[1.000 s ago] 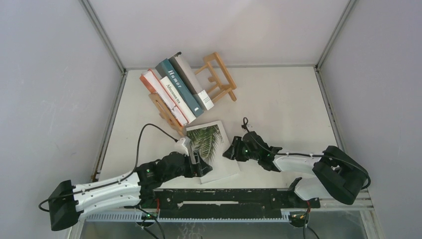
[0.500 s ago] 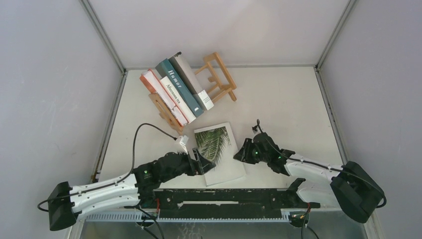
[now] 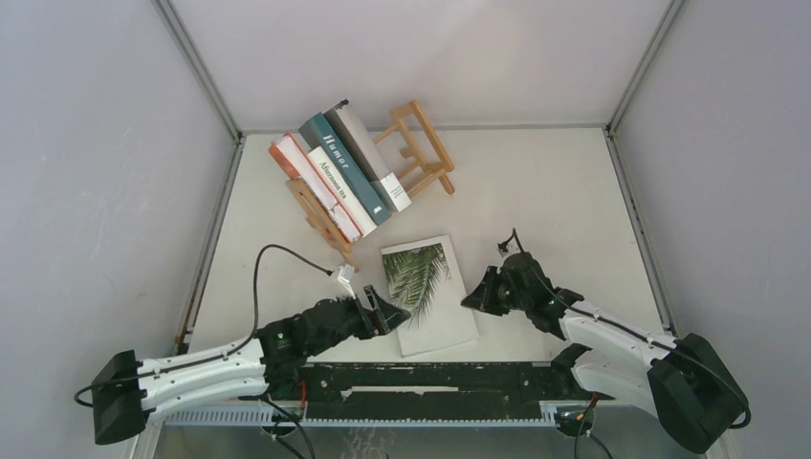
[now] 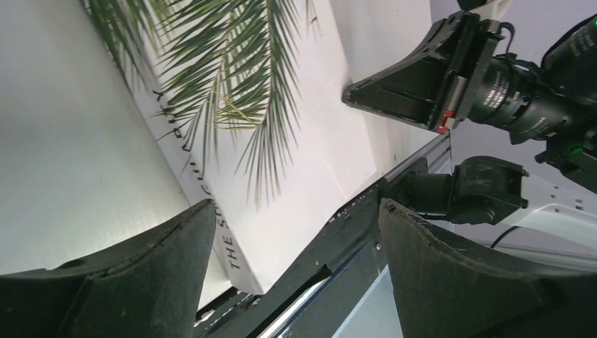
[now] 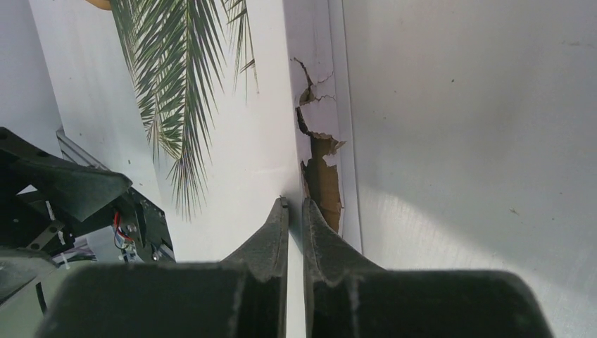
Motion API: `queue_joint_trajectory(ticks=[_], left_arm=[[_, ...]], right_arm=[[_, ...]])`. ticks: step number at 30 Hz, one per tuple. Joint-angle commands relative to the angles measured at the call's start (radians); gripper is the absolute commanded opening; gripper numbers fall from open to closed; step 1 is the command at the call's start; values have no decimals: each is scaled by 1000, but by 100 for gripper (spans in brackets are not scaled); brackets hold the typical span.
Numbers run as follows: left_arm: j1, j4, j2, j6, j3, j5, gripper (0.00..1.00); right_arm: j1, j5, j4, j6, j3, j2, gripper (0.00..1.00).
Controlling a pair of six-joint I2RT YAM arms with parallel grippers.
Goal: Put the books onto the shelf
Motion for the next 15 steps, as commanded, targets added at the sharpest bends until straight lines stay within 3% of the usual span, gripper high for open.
queue_joint_trajectory(ticks=[1, 15], left_arm=[[-13, 37, -10, -43, -35, -43, 89], [-16, 202, 74, -97, -107, -58, 95]], right_arm=[[-29, -12, -88, -49, -24, -18, 0], [-232, -272, -178, 3, 0, -164, 0]])
